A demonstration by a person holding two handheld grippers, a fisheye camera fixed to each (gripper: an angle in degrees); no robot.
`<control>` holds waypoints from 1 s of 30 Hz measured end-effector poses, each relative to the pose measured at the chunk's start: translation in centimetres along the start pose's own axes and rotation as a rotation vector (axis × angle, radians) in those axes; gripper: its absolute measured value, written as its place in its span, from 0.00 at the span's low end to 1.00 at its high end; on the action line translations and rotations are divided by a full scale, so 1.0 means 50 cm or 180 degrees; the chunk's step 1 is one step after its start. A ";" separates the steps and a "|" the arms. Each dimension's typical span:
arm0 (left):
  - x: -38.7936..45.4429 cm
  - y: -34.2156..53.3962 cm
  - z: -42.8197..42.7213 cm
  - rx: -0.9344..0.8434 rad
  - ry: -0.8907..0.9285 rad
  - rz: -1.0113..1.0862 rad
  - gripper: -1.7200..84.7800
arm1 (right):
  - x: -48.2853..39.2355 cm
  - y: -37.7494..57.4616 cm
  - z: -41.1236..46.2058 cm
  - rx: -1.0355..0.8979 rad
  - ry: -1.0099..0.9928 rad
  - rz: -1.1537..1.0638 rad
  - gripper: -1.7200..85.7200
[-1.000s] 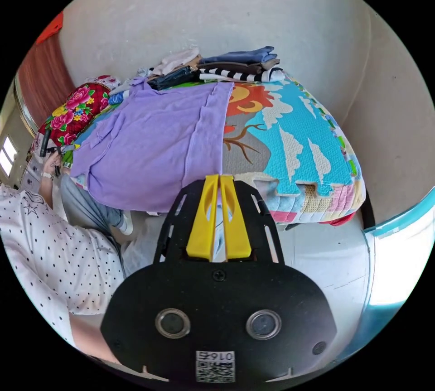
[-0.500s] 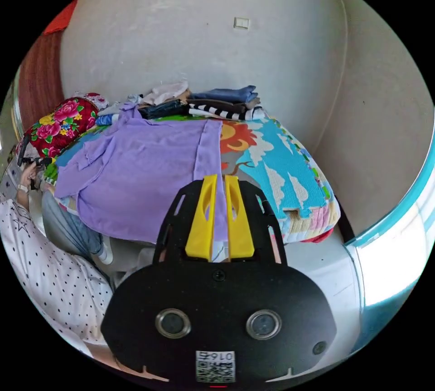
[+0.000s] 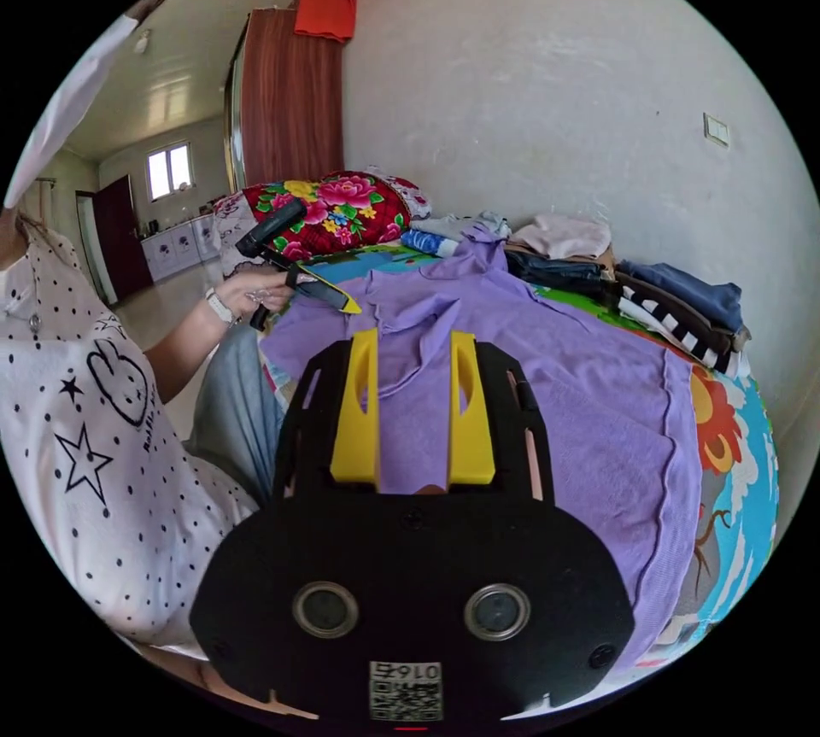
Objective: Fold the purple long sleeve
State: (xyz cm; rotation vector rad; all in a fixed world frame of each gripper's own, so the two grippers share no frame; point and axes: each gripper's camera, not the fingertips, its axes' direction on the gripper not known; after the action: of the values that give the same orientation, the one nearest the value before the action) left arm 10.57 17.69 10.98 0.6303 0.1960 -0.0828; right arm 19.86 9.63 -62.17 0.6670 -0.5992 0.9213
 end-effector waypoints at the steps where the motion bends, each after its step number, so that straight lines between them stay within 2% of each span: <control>1: -0.002 0.000 0.007 -0.0042 -0.0044 -0.0023 0.07 | -0.003 0.005 0.007 -0.0034 0.0030 0.0008 0.16; 3: 0.003 0.007 -0.019 0.0166 -0.0087 -0.0001 0.03 | -0.014 0.010 0.022 -0.0062 0.0112 -0.0062 0.16; 8: 0.026 -0.013 -0.132 0.0778 0.1274 0.0369 0.01 | -0.099 -0.039 0.133 -0.0083 0.0515 -0.0861 0.14; 11: 0.047 -0.054 -0.163 0.0850 0.1346 0.0455 0.01 | -0.159 -0.087 0.228 0.0083 0.0651 -0.1338 0.12; 14: 0.073 -0.095 -0.181 0.0940 0.1303 0.0471 0.01 | -0.180 -0.140 0.326 0.0122 0.0871 -0.1456 0.11; 15: 0.078 -0.102 -0.183 0.0958 0.1308 0.0475 0.01 | -0.175 -0.153 0.342 0.0143 0.1015 -0.1403 0.11; 17: 0.090 -0.120 -0.194 0.1047 0.1377 0.0409 0.03 | -0.128 -0.213 0.396 0.0210 0.1736 -0.1082 0.09; 19: 0.092 -0.112 -0.209 0.1165 0.1339 0.0424 0.04 | -0.064 -0.264 0.434 0.0195 0.1998 -0.0983 0.09; 21: 0.085 -0.087 -0.216 0.1295 0.1189 0.0339 0.04 | 0.017 -0.313 0.495 -0.0037 0.2060 -0.1090 0.09; 23: 0.069 -0.046 -0.202 0.1329 0.0953 0.0148 0.05 | 0.157 -0.368 0.601 -0.0572 0.2228 -0.0935 0.11; 26: 0.046 0.006 -0.162 0.1135 0.0830 -0.0021 0.06 | 0.337 -0.392 0.688 -0.1230 0.1870 -0.0315 0.14; 30: 0.028 0.075 -0.106 0.0706 0.0470 -0.0099 0.07 | 0.494 -0.365 0.665 -0.1013 0.1045 0.0584 0.13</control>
State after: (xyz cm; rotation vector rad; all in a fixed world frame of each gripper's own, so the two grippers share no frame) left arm 11.61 23.83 8.68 0.8555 0.3425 -0.0888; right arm 41.33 -10.18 -27.61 0.1704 -0.5021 1.0515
